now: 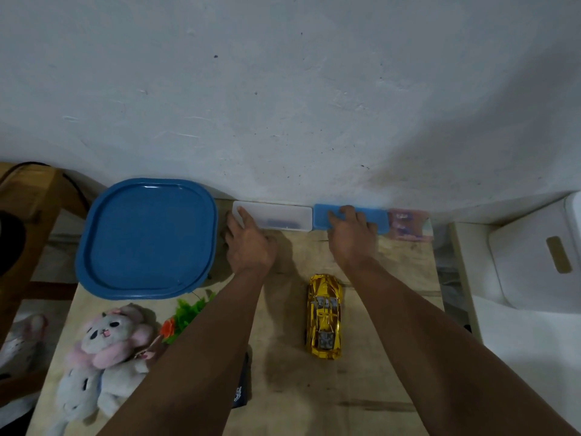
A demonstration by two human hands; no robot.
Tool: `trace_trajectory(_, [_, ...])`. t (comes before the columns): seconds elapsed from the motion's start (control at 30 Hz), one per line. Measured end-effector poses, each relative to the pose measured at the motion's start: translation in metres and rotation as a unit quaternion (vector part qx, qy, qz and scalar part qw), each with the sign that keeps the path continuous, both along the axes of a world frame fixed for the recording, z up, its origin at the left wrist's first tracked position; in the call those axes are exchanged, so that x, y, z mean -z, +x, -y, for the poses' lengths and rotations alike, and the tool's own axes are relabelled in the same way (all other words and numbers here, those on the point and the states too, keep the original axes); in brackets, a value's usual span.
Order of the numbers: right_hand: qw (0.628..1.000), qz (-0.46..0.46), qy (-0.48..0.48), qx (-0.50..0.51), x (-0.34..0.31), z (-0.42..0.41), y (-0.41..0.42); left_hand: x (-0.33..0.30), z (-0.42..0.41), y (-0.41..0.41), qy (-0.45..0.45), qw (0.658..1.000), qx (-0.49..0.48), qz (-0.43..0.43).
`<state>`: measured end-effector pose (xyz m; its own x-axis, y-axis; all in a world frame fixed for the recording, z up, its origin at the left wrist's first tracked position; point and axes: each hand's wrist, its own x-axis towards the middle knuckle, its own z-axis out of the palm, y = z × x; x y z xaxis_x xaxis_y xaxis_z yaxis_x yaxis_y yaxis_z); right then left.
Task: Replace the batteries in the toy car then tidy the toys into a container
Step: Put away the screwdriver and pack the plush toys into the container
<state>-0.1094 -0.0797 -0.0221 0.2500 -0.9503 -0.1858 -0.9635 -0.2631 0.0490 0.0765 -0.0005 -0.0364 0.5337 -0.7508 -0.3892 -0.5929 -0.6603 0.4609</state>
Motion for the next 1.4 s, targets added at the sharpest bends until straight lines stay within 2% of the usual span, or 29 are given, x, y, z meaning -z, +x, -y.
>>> trace_trajectory(0.27, [0.998, 0.059, 0.007, -0.013, -0.034, -0.013, 0.004, -0.034, -0.015, -0.001, 0.013, 1.0, 0.009, -0.023])
trace_trajectory(0.5, [0.992, 0.122, -0.014, -0.013, -0.09, -0.065, 0.021, -0.098, -0.052, 0.012, -0.112, 0.991, 0.047, -0.062])
trace_trajectory(0.63, [0.981, 0.188, -0.006, -0.05, -0.112, -0.09, 0.049, -0.131, -0.079, 0.048, -0.188, 0.981, 0.037, -0.021])
trace_trajectory(0.77, [0.97, 0.192, 0.049, -0.144, -0.118, -0.112, 0.093, -0.142, -0.107, 0.104, -0.223, 0.973, 0.01, 0.053])
trace_trajectory(0.87, [0.957, 0.17, 0.096, -0.217, -0.109, -0.127, 0.127, -0.127, -0.131, 0.15, -0.21, 0.974, -0.041, 0.072])
trace_trajectory(1.0, [0.937, 0.054, 0.12, -0.324, -0.093, -0.139, 0.158, -0.092, -0.169, 0.187, -0.151, 0.977, -0.121, 0.089])
trace_trajectory(1.17, [0.916, -0.012, 0.127, -0.38, -0.07, -0.137, 0.178, -0.054, -0.19, 0.205, -0.131, 0.972, -0.192, -0.037])
trace_trajectory(1.4, [0.883, -0.035, 0.106, -0.456, -0.073, -0.123, 0.192, -0.044, -0.191, 0.207, -0.167, 0.951, -0.236, -0.11])
